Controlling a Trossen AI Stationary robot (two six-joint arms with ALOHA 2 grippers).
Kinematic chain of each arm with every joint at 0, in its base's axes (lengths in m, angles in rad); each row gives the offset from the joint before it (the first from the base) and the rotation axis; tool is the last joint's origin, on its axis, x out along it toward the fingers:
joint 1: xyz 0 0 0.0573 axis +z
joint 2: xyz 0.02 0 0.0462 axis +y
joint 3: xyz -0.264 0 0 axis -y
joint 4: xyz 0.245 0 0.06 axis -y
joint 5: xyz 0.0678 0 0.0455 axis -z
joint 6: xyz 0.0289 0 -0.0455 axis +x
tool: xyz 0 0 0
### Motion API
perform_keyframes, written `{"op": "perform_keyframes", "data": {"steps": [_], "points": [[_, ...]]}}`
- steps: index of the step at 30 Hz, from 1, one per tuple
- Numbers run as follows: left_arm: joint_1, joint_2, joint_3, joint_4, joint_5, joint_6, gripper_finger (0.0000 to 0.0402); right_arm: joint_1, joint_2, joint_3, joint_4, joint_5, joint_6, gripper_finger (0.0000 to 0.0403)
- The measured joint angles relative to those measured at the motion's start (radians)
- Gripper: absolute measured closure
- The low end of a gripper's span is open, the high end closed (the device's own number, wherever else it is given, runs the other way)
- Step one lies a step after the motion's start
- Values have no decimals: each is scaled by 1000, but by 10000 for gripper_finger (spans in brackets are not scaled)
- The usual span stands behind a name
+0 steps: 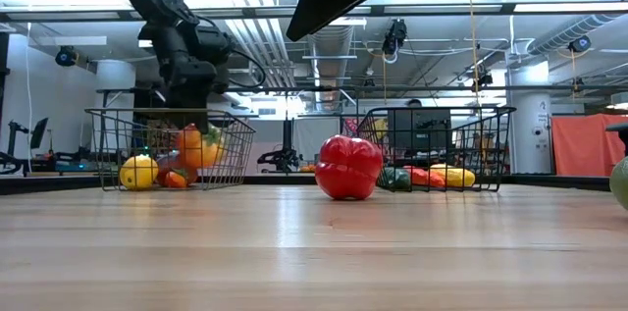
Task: Sort produce into baskets
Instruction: Put the orange tomato into the left yellow wire basket, then put the green lime into the left yellow wire basket
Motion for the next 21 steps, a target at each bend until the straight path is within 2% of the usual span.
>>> {"op": "perform_keyframes", "data": {"steps": [9, 14, 21], "points": [[0, 0, -1, 12, -5, -8, 91, 0, 0, 0, 0, 0, 1, 37], [0, 0, -1, 21, -78, -18, 78, 0, 0, 0, 0, 0, 10, 37], [0, 0, -1, 33, -82, -13, 71, 0, 0, 0, 0, -1, 10, 37]]}}
